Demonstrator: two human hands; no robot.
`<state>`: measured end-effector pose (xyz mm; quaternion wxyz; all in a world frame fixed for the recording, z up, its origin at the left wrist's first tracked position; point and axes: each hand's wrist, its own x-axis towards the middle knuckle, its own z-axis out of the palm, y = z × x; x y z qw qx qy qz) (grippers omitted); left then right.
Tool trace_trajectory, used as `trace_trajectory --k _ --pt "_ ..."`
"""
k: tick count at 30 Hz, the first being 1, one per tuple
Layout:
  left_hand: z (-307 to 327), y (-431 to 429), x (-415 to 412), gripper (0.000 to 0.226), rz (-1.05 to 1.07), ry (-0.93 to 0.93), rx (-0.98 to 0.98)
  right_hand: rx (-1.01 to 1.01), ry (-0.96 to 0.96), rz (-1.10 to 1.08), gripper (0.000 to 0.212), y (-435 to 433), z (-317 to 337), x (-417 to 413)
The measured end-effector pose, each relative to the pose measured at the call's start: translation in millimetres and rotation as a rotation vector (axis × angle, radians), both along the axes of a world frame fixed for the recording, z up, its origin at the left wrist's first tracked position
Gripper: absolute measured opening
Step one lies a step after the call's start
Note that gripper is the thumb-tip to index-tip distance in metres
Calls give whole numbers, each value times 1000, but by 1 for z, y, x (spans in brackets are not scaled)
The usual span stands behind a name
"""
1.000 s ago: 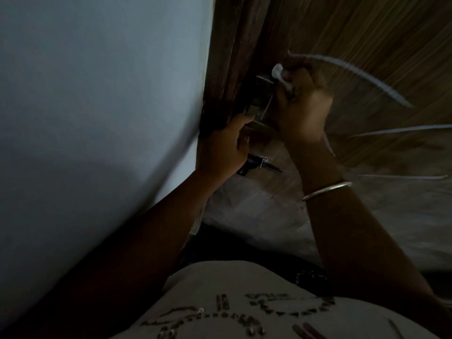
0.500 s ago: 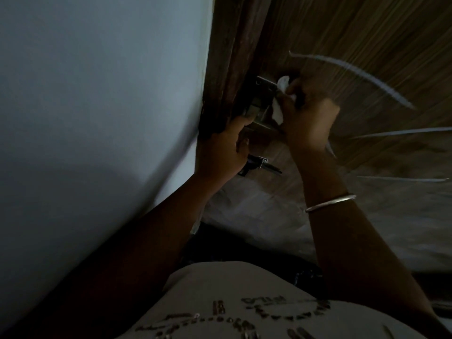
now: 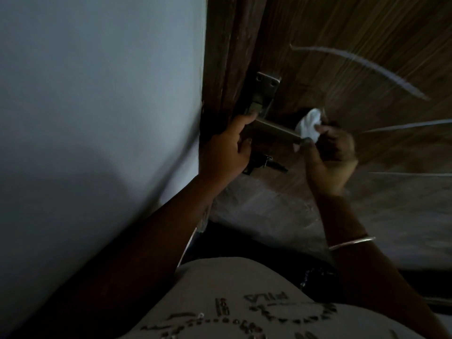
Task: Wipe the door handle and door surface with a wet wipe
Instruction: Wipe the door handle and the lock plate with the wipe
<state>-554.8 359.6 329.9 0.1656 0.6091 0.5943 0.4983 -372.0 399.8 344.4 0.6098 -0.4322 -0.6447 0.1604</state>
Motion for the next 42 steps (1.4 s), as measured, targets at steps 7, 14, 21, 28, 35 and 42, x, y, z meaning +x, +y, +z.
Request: trace_trajectory --k 7,14,21,28,35,42 --pt "-2 2 0 49 -7 -38 -26 -374 339 85 27 -15 -39 -53" --pt "1 0 0 52 -16 -60 -59 50 -549 119 64 -8 -59 -65" --pt "-1 0 1 54 -9 -68 -80 168 -556 -2 62 16 -57 -82" --pt "-3 0 1 53 -13 -58 -69 267 -474 -75 39 28 -51 -92" --pt "-7 1 1 56 -12 -51 -62 177 -643 -75 13 25 -38 -82" --pt "-6 0 1 57 -37 -110 -67 -90 -665 16 57 7 -71 -80"
